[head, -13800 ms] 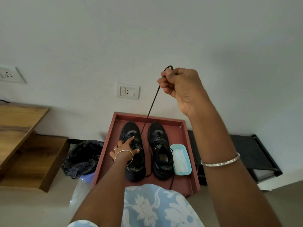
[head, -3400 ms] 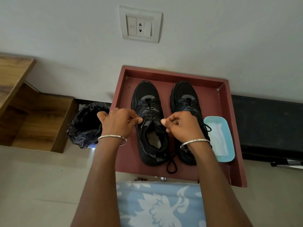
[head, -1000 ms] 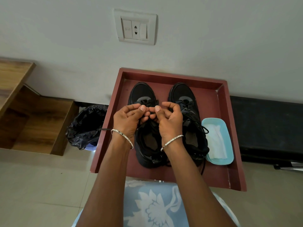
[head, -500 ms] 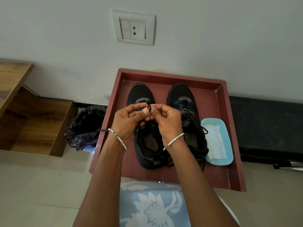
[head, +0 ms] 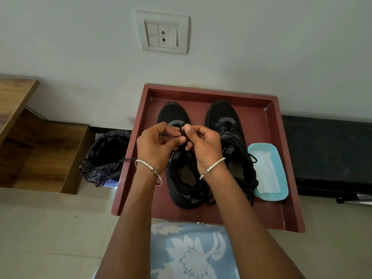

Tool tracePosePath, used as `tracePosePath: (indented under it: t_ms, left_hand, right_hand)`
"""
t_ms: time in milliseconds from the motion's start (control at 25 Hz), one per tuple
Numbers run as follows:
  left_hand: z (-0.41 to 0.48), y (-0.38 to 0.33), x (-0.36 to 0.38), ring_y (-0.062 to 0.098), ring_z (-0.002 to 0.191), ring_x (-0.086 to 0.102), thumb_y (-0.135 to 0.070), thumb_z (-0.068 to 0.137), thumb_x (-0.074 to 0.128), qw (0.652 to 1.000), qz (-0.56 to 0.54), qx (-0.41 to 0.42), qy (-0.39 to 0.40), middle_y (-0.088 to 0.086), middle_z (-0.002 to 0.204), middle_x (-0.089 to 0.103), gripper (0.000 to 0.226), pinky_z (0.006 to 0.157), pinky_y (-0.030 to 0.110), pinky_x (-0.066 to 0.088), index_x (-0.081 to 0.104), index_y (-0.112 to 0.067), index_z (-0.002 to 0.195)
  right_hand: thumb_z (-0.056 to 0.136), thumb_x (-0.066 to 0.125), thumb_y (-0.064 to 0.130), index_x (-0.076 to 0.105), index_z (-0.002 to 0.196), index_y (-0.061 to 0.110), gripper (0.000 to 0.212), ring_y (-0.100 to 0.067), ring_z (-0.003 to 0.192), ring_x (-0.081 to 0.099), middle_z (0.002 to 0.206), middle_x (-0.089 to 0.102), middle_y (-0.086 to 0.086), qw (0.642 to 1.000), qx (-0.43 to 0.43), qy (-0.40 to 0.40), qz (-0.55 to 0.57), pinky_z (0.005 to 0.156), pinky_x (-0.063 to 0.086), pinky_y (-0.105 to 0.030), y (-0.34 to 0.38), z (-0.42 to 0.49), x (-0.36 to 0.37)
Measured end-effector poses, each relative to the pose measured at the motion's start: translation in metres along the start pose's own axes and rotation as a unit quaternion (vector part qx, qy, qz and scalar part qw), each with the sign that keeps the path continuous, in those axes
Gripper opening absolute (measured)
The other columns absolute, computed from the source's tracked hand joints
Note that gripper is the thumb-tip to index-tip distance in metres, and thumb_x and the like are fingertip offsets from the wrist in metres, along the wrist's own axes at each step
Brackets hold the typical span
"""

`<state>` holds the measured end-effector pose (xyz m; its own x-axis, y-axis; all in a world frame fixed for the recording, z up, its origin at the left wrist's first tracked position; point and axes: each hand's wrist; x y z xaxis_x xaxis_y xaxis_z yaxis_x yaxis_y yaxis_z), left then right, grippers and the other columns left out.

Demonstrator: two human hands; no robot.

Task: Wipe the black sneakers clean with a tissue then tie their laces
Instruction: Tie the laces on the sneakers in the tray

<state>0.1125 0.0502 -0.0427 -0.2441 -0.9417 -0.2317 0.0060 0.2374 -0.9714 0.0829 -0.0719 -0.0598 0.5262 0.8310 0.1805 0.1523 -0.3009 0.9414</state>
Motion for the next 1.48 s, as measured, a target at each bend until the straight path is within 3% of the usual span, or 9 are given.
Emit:
tracePosePath:
  t_ms: [160, 280, 440, 560, 800, 920, 1040, 1240, 1480]
  left_hand:
    - [-0.002, -0.001, 0.003, 0.004, 0.074, 0.072, -0.002, 0.08, 0.079, 0.981, 0.148, 0.127, -0.026, -0.01, 0.092, 0.076, 0.012, 0.067, 0.033, 0.062, 0.071, -0.011, 0.078]
    - [0.0, 0.003, 0.001, 0.011, 0.072, 0.072, -0.01, 0.08, 0.08, 0.958, 0.226, 0.174, -0.037, -0.008, 0.079, 0.074, 0.01, 0.066, 0.038, 0.061, 0.07, -0.014, 0.079]
    - [0.0, -0.001, 0.003, 0.009, 0.068, 0.067, -0.01, 0.079, 0.08, 0.955, 0.257, 0.148, -0.032, -0.01, 0.074, 0.07, 0.016, 0.064, 0.036, 0.059, 0.065, -0.016, 0.079]
    - [-0.001, -0.005, -0.001, 0.006, 0.076, 0.069, -0.016, 0.083, 0.079, 0.953, 0.267, 0.142, -0.009, -0.011, 0.083, 0.075, 0.012, 0.072, 0.027, 0.058, 0.076, -0.023, 0.092]
    - [0.0, -0.01, -0.006, 0.012, 0.08, 0.065, -0.032, 0.093, 0.068, 0.926, 0.363, 0.093, 0.033, -0.008, 0.087, 0.075, 0.013, 0.07, 0.035, 0.055, 0.079, -0.027, 0.097]
    - [0.0, -0.008, -0.011, 0.008, 0.073, 0.064, -0.028, 0.092, 0.07, 0.969, 0.23, 0.009, 0.094, -0.008, 0.079, 0.072, 0.01, 0.072, 0.03, 0.054, 0.077, -0.022, 0.09]
    - [-0.003, -0.008, -0.017, -0.003, 0.064, 0.062, -0.022, 0.093, 0.069, 0.991, 0.061, -0.085, 0.082, -0.009, 0.071, 0.069, 0.011, 0.064, 0.016, 0.049, 0.076, -0.018, 0.086]
    - [-0.005, -0.011, -0.011, -0.005, 0.047, 0.051, -0.021, 0.094, 0.067, 0.978, -0.032, -0.19, 0.077, -0.002, 0.066, 0.062, 0.015, 0.046, 0.009, 0.039, 0.076, -0.009, 0.095]
    - [-0.003, -0.01, -0.013, 0.002, 0.048, 0.052, -0.017, 0.092, 0.068, 0.967, -0.091, -0.227, 0.078, 0.004, 0.064, 0.06, 0.019, 0.048, 0.012, 0.043, 0.075, -0.001, 0.099]
  right_hand:
    - [0.093, 0.068, 0.001, 0.067, 0.09, 0.004, 0.004, -0.007, 0.044, 0.048, 0.068, 0.064, -0.005, 0.998, 0.03, 0.006, 0.059, 0.048, 0.046, -0.021, 0.003, 0.001, -0.001]
    - [0.092, 0.068, 0.001, 0.066, 0.096, 0.004, 0.005, -0.009, 0.048, 0.052, 0.07, 0.064, -0.004, 0.996, 0.049, 0.019, 0.075, 0.05, 0.048, -0.022, 0.005, 0.0, -0.004]
    - [0.094, 0.069, 0.01, 0.066, 0.097, 0.006, 0.006, -0.01, 0.051, 0.054, 0.072, 0.06, -0.003, 0.993, 0.072, 0.018, 0.097, 0.053, 0.049, -0.021, 0.013, -0.003, -0.004]
    - [0.098, 0.064, 0.019, 0.065, 0.089, 0.007, 0.015, -0.009, 0.052, 0.05, 0.067, 0.057, 0.003, 0.994, 0.064, 0.031, 0.08, 0.054, 0.046, -0.022, 0.016, -0.004, -0.003]
    - [0.088, 0.056, 0.012, 0.066, 0.087, 0.008, 0.011, -0.011, 0.06, 0.052, 0.068, 0.054, 0.0, 0.996, 0.01, 0.07, 0.048, 0.058, 0.046, -0.026, 0.019, -0.008, -0.005]
    - [0.078, 0.052, 0.002, 0.066, 0.086, 0.007, 0.017, -0.008, 0.065, 0.054, 0.066, 0.057, 0.005, 0.996, -0.024, 0.084, -0.01, 0.063, 0.047, -0.024, 0.022, -0.008, -0.011]
    - [0.069, 0.053, 0.004, 0.067, 0.079, 0.011, 0.019, -0.01, 0.066, 0.056, 0.068, 0.06, 0.0, 0.991, -0.078, 0.038, -0.1, 0.067, 0.049, -0.025, 0.023, -0.008, -0.018]
    - [0.074, 0.065, 0.004, 0.068, 0.076, 0.018, 0.014, -0.013, 0.063, 0.058, 0.07, 0.065, 0.007, 0.96, -0.152, 0.044, -0.231, 0.06, 0.047, -0.026, 0.018, -0.015, -0.027]
    - [0.075, 0.087, 0.015, 0.075, 0.088, 0.02, 0.018, -0.004, 0.076, 0.068, 0.079, 0.073, 0.01, 0.943, -0.174, 0.055, -0.28, 0.067, 0.045, -0.01, 0.014, -0.031, -0.024]
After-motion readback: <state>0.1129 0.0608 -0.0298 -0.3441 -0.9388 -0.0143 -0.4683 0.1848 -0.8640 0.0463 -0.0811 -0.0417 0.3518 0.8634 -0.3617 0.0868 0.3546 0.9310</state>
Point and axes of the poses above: each hand's wrist, its own z-axis towards the middle knuckle, its own x-axis out of the palm, y = z × x
